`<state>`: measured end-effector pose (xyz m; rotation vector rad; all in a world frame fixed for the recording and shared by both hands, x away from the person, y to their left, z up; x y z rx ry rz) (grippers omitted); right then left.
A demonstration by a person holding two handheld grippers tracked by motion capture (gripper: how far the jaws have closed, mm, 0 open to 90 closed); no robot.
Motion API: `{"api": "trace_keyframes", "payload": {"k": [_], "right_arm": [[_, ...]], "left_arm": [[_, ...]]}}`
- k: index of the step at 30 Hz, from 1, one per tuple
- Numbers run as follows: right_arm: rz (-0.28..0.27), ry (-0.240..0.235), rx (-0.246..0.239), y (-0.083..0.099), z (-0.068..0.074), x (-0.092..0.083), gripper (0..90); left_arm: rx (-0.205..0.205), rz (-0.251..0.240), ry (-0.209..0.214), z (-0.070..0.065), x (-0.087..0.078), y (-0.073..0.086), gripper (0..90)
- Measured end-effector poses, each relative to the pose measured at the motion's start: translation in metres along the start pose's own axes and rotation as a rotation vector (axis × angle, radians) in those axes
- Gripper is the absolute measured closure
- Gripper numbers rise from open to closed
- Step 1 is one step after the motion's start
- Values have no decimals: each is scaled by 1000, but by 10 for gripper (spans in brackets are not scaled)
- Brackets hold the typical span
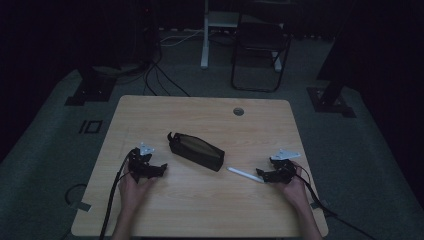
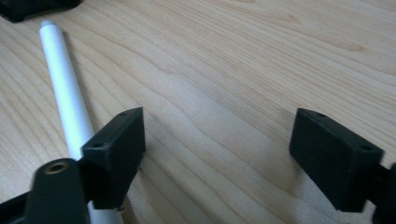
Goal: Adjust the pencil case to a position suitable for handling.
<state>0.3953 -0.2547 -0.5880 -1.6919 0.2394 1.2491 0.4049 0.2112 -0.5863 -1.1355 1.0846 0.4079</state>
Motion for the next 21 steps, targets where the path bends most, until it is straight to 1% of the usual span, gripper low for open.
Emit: {"api": "trace_keyframes", "payload": {"k": [4, 9, 12, 16, 21], "right_arm": [[-1, -13, 26, 1, -2, -2, 232], [-1, -13, 29, 1, -4, -2, 240], [3, -15, 34, -1, -3, -3, 263], [-10, -17, 28, -4, -1, -7, 300], [-41, -17, 2, -16, 8, -15, 327]], "left_arm": [[0, 0, 0, 0, 0, 0, 25], [0, 0, 0, 0, 0, 0, 24], [0, 0, 0, 0, 0, 0, 24], [0, 0, 0, 0, 0, 0, 25], [0, 0, 0, 0, 0, 0, 24]]}}
Point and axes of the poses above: each handheld gripper's, and its own axes: x roughly forward along the jaws, y roughly out of its underside, z roughly to its left, the point moved 5 cm from there along x, roughly forward along the jaws, and after that the axes turned 12 degrees about z, right-handed, at the moved point
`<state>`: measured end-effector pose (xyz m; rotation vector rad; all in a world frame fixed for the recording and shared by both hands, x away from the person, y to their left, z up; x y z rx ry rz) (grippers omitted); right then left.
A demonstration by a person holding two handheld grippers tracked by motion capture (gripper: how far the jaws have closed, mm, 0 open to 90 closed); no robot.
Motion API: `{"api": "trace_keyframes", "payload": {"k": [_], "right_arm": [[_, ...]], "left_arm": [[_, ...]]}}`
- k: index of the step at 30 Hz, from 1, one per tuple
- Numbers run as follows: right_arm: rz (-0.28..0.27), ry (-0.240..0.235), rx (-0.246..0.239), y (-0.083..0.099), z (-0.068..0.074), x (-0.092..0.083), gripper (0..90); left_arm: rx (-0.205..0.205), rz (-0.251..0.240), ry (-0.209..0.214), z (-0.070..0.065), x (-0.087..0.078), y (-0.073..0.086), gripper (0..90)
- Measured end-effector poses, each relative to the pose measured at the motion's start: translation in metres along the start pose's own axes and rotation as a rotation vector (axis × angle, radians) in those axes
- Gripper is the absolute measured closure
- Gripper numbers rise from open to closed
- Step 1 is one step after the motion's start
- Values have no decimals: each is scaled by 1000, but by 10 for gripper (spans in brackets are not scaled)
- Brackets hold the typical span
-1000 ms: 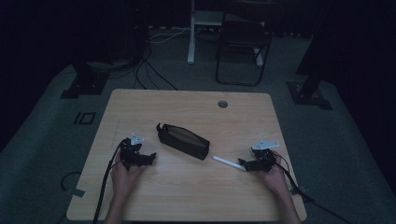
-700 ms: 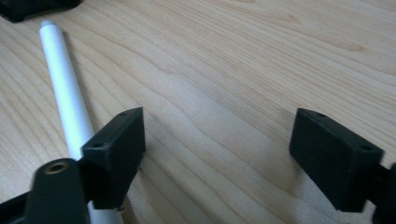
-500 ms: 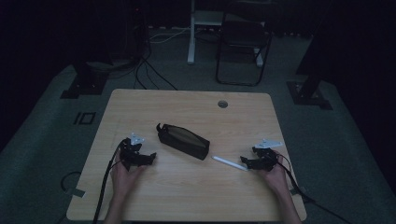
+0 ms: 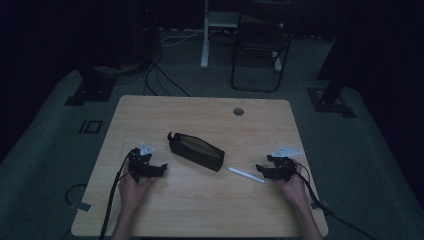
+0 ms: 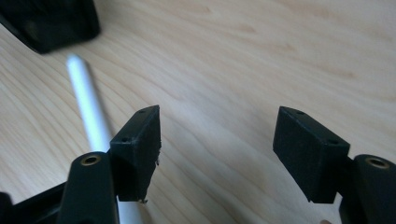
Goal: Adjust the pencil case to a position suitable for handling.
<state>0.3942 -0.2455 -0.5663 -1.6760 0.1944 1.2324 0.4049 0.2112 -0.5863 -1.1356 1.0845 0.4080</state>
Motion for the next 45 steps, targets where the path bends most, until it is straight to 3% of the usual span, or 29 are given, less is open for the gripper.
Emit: {"api": "trace_keyframes", "payload": {"k": [12, 18, 19, 26, 35, 45], "right_arm": [[-46, -35, -56, -39, 30, -4, 331], [-57, -47, -100, -60, 48, 2, 329], [-62, -52, -116, -69, 56, 5, 330], [-82, -66, -139, -93, 72, 16, 330], [-82, -97, -147, -106, 85, 30, 362], [-38, -81, -181, -107, 90, 42, 381]], "left_arm": [[0, 0, 0, 0, 0, 0, 25], [0, 0, 0, 0, 0, 0, 25], [0, 0, 0, 0, 0, 0, 25], [0, 0, 0, 0, 0, 0, 24], [0, 0, 0, 0, 0, 0, 25], [0, 0, 0, 0, 0, 0, 24]]}}
Point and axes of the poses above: each handheld gripper's, and its own axes: x roughly forward along the jaws, y roughly out of its underside, z roughly to its left, the point moved 5 cm from there along x, roughly forward along the jaws, and after that the axes turned 12 degrees about z, right-handed, at the moved point
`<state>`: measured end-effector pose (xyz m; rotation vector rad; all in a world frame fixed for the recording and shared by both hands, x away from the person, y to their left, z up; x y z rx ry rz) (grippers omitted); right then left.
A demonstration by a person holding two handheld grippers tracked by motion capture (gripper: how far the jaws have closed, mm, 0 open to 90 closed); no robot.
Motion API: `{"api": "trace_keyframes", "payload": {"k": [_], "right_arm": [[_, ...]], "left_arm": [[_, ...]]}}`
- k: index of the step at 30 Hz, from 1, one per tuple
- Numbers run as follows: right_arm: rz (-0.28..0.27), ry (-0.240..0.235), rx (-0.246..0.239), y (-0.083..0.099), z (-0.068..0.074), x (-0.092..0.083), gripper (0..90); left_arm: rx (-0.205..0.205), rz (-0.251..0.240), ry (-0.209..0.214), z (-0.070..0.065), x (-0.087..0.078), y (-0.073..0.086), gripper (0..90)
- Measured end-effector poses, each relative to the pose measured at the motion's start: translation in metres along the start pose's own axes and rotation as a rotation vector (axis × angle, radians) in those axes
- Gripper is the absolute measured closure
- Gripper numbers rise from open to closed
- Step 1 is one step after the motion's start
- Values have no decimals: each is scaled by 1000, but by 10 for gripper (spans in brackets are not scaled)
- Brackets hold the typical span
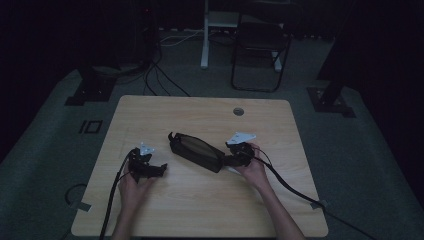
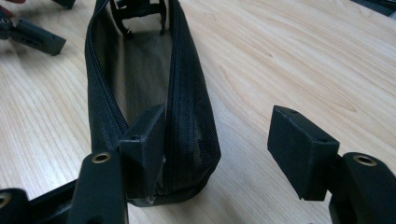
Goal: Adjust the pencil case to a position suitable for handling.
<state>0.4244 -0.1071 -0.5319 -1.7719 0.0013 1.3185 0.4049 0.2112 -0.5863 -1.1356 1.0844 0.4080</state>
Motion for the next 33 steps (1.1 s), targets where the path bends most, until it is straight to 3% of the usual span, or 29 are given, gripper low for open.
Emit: {"api": "trace_keyframes", "payload": {"k": [14, 19, 25, 29, 33], "right_arm": [[5, 7, 4, 11, -10, -12, 405], [-53, -1, 13, 9, -7, -27, 401], [-84, -1, 18, 18, -9, -49, 485], [-49, -11, 26, 31, -10, -53, 530], [-5, -3, 25, 46, -11, -52, 500]], "left_arm": [[0, 1, -1, 0, 0, 0, 24], [-1, 1, -1, 0, 0, 0, 25], [-1, 1, -1, 0, 0, 0, 25], [-1, 1, -1, 0, 0, 0, 25], [-1, 1, -1, 0, 0, 0, 24]]}}
Point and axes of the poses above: each handheld gripper's, and its own axes: x roughly forward along the jaws, y roughly out of its underside, z roughly to its left, the point moved 5 cm from there along x, roughly forward along the jaws, and after that the axes turned 12 degrees about z, right-handed, at the moved point
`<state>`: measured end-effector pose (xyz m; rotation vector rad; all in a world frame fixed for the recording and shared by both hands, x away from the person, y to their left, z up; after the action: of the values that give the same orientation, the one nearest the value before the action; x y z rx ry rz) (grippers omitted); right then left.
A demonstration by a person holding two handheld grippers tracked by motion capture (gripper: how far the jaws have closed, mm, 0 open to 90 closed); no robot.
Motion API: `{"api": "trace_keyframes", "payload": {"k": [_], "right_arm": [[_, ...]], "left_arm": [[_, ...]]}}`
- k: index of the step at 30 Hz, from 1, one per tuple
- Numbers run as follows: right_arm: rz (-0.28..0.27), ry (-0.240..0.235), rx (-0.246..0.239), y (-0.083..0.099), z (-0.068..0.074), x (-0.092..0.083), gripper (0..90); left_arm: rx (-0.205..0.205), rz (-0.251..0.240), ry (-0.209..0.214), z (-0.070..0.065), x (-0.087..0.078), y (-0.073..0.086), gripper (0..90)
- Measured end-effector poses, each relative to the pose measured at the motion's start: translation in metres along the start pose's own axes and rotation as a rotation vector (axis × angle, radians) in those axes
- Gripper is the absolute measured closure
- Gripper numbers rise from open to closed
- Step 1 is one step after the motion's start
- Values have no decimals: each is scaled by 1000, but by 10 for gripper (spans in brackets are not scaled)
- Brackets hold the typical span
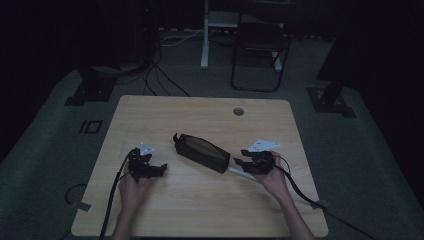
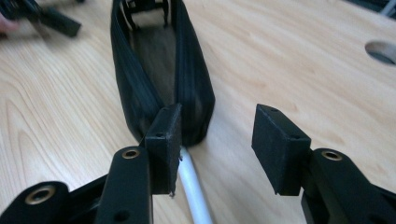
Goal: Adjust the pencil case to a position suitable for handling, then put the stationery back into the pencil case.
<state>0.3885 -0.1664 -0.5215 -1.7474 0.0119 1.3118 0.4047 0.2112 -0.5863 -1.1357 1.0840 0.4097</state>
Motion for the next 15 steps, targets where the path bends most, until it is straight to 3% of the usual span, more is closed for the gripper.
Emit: {"api": "trace_keyframes", "payload": {"k": [8, 15], "right_arm": [[14, -17, 23, 16, -5, -2, 451], [46, -18, 1, 27, -4, 1, 438]], "left_arm": [[0, 0, 0, 0, 0, 0, 24], [0, 0, 0, 0, 0, 0, 25]]}}
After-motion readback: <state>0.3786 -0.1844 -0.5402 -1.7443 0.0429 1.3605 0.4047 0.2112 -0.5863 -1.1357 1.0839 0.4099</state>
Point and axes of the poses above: each handheld gripper's, and its own axes: x roughly forward along the jaws, y roughly out of its underside, z roughly to its left, the point moved 5 cm from there along x, roughly forward along the jaws, and after that the axes turned 12 degrees about z, right-handed, at the moved point
